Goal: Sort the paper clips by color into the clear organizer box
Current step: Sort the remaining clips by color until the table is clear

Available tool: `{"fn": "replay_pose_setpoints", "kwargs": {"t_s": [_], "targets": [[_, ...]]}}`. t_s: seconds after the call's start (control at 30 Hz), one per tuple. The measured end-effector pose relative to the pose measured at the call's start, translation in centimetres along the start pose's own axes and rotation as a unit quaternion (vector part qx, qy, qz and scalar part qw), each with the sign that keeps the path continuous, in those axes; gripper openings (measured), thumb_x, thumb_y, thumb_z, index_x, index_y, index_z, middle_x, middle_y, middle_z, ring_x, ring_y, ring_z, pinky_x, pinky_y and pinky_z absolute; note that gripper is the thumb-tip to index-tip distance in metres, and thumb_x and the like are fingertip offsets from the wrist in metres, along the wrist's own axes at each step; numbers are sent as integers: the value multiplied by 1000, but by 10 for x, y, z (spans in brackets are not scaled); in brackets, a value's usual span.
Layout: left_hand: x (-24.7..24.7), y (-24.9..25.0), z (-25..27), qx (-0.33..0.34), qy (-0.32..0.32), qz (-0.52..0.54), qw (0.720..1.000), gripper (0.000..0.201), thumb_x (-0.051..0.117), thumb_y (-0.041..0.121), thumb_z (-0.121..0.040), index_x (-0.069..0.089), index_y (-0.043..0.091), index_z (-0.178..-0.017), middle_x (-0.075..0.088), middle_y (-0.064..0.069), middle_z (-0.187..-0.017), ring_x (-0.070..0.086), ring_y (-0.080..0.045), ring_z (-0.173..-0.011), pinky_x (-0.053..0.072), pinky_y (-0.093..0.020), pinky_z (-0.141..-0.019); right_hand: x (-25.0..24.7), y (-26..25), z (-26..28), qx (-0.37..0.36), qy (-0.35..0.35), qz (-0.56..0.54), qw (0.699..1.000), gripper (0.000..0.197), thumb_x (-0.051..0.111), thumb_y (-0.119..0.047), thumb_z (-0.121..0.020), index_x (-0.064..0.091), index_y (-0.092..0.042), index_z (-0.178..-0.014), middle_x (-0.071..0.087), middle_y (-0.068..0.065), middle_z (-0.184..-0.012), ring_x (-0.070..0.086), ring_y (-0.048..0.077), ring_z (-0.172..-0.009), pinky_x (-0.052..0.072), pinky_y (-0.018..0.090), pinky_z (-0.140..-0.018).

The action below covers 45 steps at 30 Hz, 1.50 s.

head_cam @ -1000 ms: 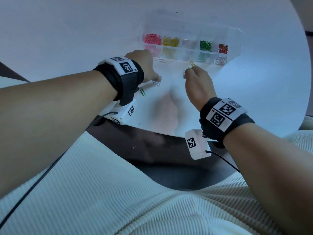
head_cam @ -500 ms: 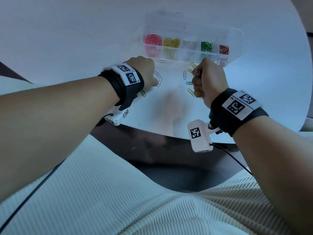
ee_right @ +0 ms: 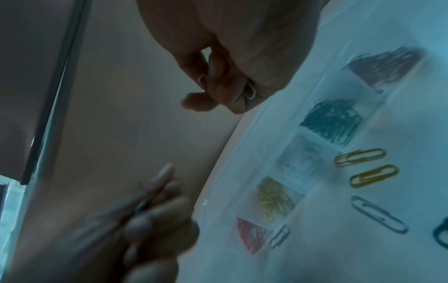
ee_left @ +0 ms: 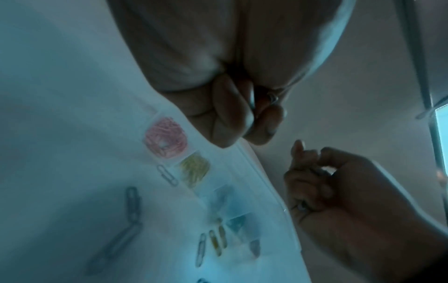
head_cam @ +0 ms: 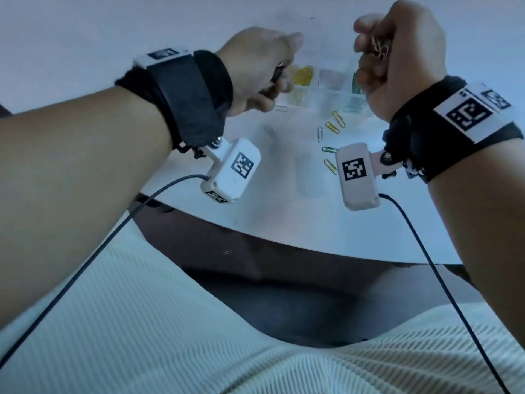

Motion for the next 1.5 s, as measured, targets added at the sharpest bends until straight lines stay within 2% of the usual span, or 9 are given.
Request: {"fn": "replay_pose_setpoints", "kwargs": {"t_s": [0.23,0.4,0.57,0.7,0.87,1.07,1.17,1.27,1.5], "targets": [[5,18,-12,-30,9,3,1000,24,39,25,-102,47,15,-81,32,6,-52,18,-11,-48,16,-21,-45,25,-2,-10,-51,50,25,997,12,40,-10,-45,41,-18,-37,32,6,-52,20,19,-50,16,31,-53],[23,23,-25,-51,24,-33,998,31,42,25,-98,41,18,-68,24,5,-54,16,-12,-45,16,-19,-42,15,16,-19,-54,26,74,995,17,54,-24,-66,68,-15,-67,74,4,-78,67,15,-76,42,27,-73],[45,34,-36,-43,41,-22,998,11,49,18,-96,54,11,-88,37,1,-61,35,-12,-51,29,-19,-44,-8,15,-21,-57,49,-23,997,24,51,-21,-89,69,-10,-99,76,4,-95,70,14,-95,46,28,-88],[63,37,-46,-23,31,-42,998,12,54,11,-93,65,4,-94,59,-5,-74,56,-16,-65,46,-19,-54,-26,13,-12,-80,85,-53,992,20,51,-15,-90,67,-6,-99,76,9,-93,71,21,-95,50,30,-89],[71,36,-45,-6,14,-169,986,5,53,18,-92,57,18,-95,56,-1,-102,52,-18,-90,46,-29,-79,-37,0,-1,-157,122,11,980,21,47,-8,-82,64,-17,-75,74,5,-81,67,18,-77,48,27,-72],[51,51,-13,128,56,-251,958,18,53,13,-89,66,24,-95,65,7,-85,65,-10,-75,57,-26,-68,-27,-4,21,-214,69,130,966,34,32,4,-47,55,-21,-49,53,-1,-48,46,16,-48,34,24,-49],[37,50,9,151,88,-339,924,13,57,13,-83,61,24,-86,52,12,-70,50,-4,-59,41,-20,-55,-19,26,23,-130,18,332,934,35,39,3,-55,62,-23,-50,55,-9,-44,49,6,-46,37,20,-50],[25,21,26,103,55,-443,889,14,59,10,-78,60,23,-81,51,13,-71,50,-10,-65,37,-23,-58,-13,63,27,-94,-42,475,874,29,50,0,-78,74,-16,-80,67,-4,-73,63,12,-70,47,15,-59],[-5,-40,26,20,6,-519,855,17,66,12,-78,60,25,-87,54,7,-82,54,-20,-82,41,-28,-70,-5,85,20,-124,-12,558,821,16,62,-18,-88,72,-14,-101,70,9,-100,63,25,-95,52,32,-84]]}}
Point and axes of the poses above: each hand's wrist, its own z-axis away from the middle knuckle, its own x-axis out of the palm, y = z × x, the point moved 6 cm from there along -z, towards the middle knuckle
